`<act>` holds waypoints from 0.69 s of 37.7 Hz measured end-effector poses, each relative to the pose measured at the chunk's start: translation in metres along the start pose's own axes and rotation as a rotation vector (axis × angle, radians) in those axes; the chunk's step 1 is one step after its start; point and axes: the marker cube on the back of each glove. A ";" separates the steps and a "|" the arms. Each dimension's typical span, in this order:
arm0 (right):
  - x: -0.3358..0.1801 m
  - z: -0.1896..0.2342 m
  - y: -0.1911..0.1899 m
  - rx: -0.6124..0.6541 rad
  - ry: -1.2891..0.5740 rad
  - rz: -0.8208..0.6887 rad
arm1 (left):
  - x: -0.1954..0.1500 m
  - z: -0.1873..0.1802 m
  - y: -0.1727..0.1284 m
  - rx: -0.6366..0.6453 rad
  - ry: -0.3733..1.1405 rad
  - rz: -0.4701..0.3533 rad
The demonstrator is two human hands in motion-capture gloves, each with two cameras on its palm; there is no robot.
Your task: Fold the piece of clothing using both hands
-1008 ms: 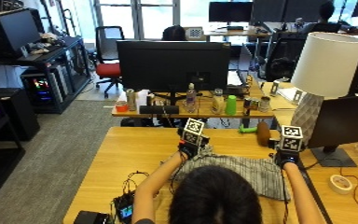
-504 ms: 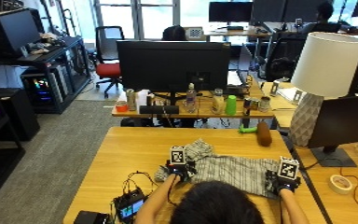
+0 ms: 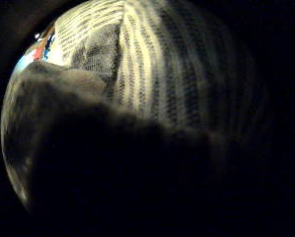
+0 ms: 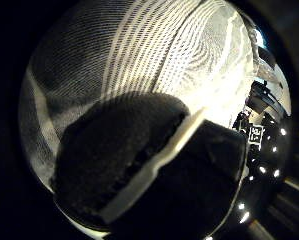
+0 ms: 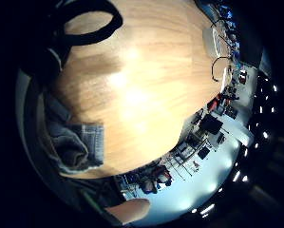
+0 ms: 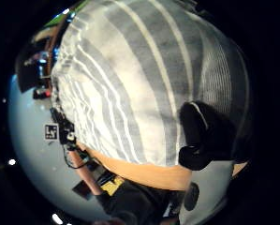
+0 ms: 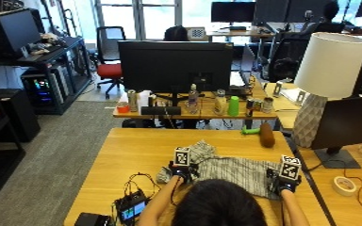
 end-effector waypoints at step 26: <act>-0.015 -0.025 -0.080 0.286 -0.064 -0.189 | 0.005 -0.013 0.007 0.013 0.021 0.029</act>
